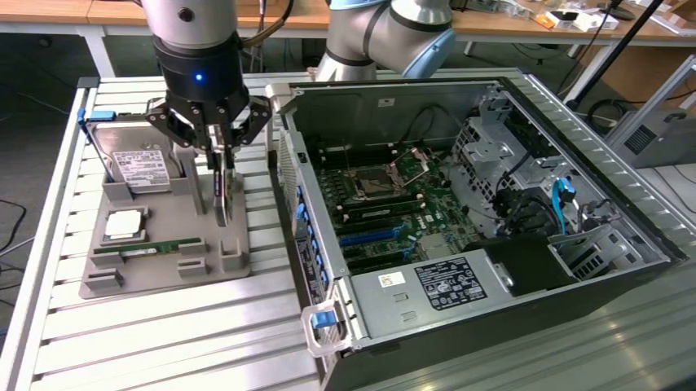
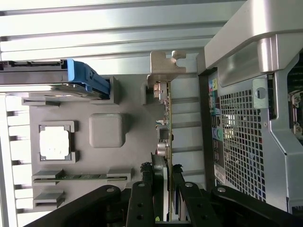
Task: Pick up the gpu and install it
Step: 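Pick up the gpu and move the gpu toward the slot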
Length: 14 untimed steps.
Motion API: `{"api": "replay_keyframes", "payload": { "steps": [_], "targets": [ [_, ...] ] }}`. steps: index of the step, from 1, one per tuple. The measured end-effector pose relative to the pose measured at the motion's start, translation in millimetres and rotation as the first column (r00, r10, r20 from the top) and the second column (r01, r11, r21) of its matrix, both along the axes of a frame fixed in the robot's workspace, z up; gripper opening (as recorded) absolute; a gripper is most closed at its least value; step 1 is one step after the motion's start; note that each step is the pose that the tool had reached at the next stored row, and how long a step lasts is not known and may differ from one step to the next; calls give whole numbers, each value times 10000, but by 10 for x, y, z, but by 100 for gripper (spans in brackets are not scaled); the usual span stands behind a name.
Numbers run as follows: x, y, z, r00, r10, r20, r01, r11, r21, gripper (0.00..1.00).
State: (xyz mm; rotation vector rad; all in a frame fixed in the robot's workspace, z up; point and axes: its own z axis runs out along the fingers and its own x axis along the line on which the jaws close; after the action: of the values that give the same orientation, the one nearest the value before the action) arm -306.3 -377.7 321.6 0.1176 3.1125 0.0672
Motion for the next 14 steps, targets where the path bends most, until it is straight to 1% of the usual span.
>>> {"api": "replay_keyframes", "payload": {
  "steps": [14],
  "targets": [
    [0, 0, 38, 10000, 0, 0, 0, 10000, 0, 27]
  ]
}}
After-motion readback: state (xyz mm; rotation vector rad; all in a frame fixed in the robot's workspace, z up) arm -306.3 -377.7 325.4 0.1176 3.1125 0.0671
